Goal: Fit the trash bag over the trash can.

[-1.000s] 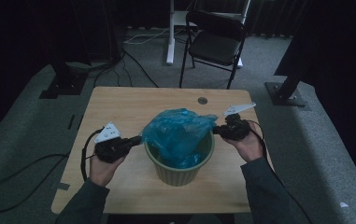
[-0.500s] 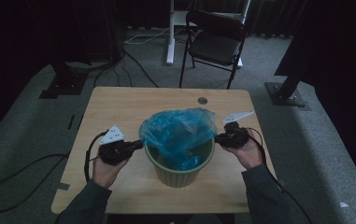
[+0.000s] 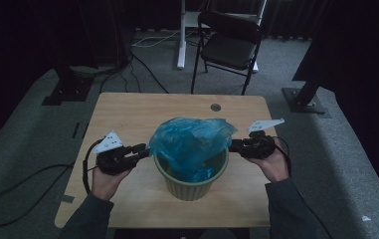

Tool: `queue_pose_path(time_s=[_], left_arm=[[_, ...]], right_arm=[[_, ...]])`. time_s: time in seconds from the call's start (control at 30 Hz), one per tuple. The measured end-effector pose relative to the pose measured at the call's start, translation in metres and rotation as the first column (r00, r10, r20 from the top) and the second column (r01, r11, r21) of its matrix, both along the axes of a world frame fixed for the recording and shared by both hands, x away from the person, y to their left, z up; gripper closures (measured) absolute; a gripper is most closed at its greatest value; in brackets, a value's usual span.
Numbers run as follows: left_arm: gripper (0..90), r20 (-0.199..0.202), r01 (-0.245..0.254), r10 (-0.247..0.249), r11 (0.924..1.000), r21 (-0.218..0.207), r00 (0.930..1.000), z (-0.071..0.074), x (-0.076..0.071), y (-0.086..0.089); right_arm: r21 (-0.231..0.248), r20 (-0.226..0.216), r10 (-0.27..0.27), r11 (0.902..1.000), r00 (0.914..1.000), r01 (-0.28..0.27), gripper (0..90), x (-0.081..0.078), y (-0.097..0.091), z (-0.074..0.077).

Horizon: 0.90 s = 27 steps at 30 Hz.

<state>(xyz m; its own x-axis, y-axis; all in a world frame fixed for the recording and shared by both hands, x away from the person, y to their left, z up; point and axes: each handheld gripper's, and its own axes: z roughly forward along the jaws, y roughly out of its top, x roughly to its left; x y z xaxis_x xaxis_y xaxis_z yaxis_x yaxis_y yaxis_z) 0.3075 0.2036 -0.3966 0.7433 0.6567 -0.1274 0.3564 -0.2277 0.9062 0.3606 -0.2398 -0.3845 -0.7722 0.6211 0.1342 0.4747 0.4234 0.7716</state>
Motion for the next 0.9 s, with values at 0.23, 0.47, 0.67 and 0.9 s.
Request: queue_pose_path(time_s=[0.23,0.47,0.67,0.9], left_arm=[[62.4,0.015,0.030,-0.030,0.9990,-0.033,0.9994,0.007,0.001,0.002],[55.4,0.035,0.071,-0.069,0.9959,-0.055,0.9970,0.013,0.002,0.001],[52.6,0.020,0.101,-0.101,0.9941,-0.039,0.9947,0.014,0.010,-0.010],[79.0,0.014,0.102,-0.101,0.9944,-0.027,0.9948,0.011,0.007,-0.014]], right_arm=[[0.032,0.028,-0.001,0.9995,0.9996,0.000,67.8,-0.006,-0.008,0.008],[0.053,0.045,0.033,0.9980,0.9984,-0.036,66.0,-0.014,-0.013,0.011],[0.118,0.058,0.105,0.9868,0.9928,-0.111,61.8,-0.015,-0.009,0.015],[0.120,0.076,0.134,0.9824,0.9880,-0.143,80.6,-0.014,0.000,0.016]])
